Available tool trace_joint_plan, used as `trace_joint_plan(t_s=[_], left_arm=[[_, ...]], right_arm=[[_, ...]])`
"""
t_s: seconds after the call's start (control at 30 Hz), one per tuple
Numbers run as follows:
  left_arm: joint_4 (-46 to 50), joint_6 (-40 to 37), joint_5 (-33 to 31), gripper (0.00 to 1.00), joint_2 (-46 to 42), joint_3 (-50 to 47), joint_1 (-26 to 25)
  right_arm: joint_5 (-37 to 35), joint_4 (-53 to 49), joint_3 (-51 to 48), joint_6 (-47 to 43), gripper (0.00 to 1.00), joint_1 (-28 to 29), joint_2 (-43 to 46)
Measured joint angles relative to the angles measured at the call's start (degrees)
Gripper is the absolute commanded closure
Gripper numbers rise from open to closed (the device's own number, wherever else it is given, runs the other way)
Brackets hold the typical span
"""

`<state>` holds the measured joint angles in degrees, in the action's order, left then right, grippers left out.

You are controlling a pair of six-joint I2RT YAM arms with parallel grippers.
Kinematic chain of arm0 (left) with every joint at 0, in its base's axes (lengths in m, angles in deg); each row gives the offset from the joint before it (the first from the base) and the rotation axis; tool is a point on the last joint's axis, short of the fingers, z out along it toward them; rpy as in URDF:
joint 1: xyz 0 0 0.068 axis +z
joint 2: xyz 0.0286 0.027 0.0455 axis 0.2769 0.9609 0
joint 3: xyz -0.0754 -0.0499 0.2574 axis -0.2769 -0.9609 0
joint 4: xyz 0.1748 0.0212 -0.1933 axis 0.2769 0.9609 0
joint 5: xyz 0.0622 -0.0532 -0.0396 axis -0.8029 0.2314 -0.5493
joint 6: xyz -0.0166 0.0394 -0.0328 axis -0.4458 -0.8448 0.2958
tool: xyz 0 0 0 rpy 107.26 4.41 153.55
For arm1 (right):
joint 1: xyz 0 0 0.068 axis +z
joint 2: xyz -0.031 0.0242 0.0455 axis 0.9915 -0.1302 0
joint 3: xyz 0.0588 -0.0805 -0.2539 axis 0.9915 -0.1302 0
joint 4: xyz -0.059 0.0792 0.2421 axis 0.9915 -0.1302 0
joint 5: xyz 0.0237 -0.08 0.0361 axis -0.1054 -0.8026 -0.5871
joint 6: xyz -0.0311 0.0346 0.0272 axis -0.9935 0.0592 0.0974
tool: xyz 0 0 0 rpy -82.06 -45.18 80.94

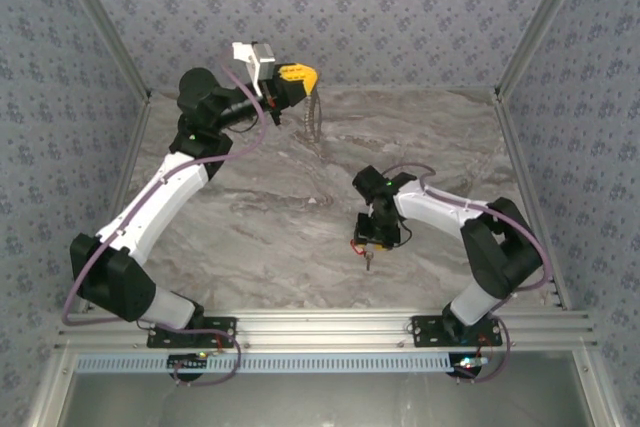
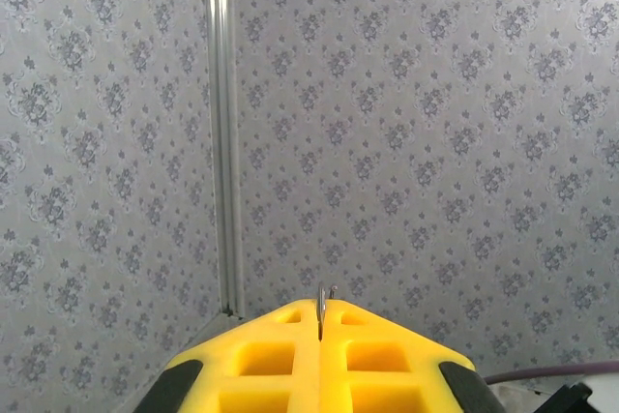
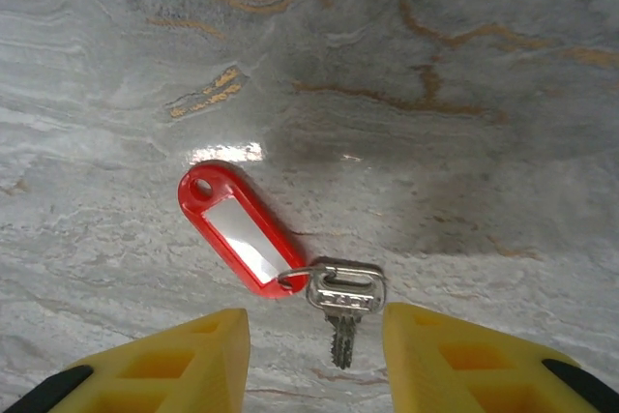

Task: Put the keys on the keyring

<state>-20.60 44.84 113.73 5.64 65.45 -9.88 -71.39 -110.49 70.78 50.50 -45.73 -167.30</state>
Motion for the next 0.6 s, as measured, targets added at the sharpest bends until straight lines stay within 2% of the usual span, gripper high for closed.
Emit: trace_joint_plan(t_s=[0.27, 0.6], left_arm=[[-0.63, 0.02, -0.20, 1.00, -0.70, -0.66, 0.02], [-1.90, 0.24, -0.42, 1.00, -1.18, -1.77, 0.46]], right_arm=[[0.04, 0.04, 2.21, -0.07, 0.67, 1.11, -3.19], [0.02, -1.07, 2.86, -0.52, 0.70, 1.95, -5.18]])
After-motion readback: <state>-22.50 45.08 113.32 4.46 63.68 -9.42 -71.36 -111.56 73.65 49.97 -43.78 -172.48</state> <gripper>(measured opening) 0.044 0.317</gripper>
